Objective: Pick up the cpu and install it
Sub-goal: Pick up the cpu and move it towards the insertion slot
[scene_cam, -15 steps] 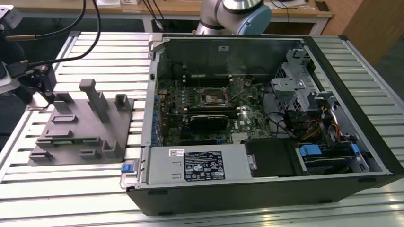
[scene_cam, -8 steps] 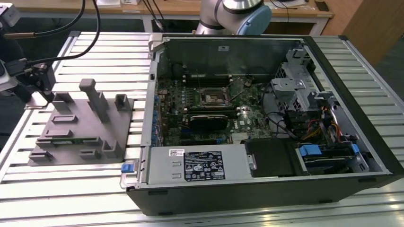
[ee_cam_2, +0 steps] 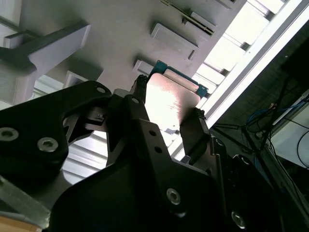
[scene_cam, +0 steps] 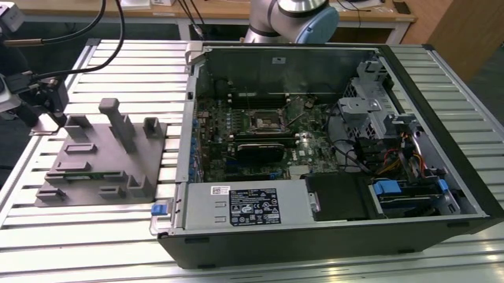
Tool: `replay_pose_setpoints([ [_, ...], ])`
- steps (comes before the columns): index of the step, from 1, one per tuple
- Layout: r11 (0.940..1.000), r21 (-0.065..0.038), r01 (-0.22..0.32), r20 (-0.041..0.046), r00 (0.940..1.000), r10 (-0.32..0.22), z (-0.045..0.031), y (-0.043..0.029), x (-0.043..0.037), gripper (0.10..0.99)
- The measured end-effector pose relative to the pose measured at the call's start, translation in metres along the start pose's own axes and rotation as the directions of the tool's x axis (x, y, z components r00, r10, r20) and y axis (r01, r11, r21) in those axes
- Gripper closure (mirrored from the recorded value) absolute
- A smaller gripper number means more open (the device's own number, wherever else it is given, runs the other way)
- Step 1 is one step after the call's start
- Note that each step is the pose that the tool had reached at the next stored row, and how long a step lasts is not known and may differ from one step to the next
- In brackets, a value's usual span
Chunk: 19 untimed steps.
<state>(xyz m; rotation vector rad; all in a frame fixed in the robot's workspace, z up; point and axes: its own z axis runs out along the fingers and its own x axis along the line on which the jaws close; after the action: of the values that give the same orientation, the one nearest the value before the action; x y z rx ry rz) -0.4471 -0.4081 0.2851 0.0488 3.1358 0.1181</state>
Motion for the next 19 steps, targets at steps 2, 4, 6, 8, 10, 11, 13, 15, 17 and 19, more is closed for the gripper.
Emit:
replay_pose_setpoints([
  [2, 1.0000, 0.000, 0.000, 0.0000, 1.0000, 0.000, -0.0006, 0.0000, 0.0000, 0.557],
  [4, 1.0000, 0.000, 0.000, 0.0000, 1.0000, 0.000, -0.0012, 0.0001, 0.0000, 0.557],
  [6, 1.0000, 0.000, 0.000, 0.0000, 1.0000, 0.000, -0.0022, 0.0002, 0.0000, 0.557],
  [8, 1.0000, 0.000, 0.000, 0.0000, 1.0000, 0.000, -0.0032, 0.0002, 0.0000, 0.557],
  [10, 1.0000, 0.000, 0.000, -0.0001, 1.0000, 0.000, -0.0036, 0.0003, 0.0000, 0.557],
  [11, 1.0000, 0.000, 0.000, -0.0001, 1.0000, 0.000, -0.0038, 0.0003, 0.0000, 0.557],
  [13, 1.0000, 0.000, 0.000, 0.0000, 1.0000, 0.000, -0.0042, 0.0003, 0.0000, 0.557],
  [15, 1.0000, 0.000, 0.000, -0.0001, 1.0000, 0.000, -0.0047, 0.0003, 0.0000, 0.557],
  [17, 1.0000, 0.000, 0.000, 0.0000, 1.0000, 0.000, -0.0053, 0.0004, 0.0000, 0.557],
  [19, 1.0000, 0.000, 0.000, 0.0000, 1.0000, 0.000, -0.0058, 0.0004, 0.0000, 0.557],
])
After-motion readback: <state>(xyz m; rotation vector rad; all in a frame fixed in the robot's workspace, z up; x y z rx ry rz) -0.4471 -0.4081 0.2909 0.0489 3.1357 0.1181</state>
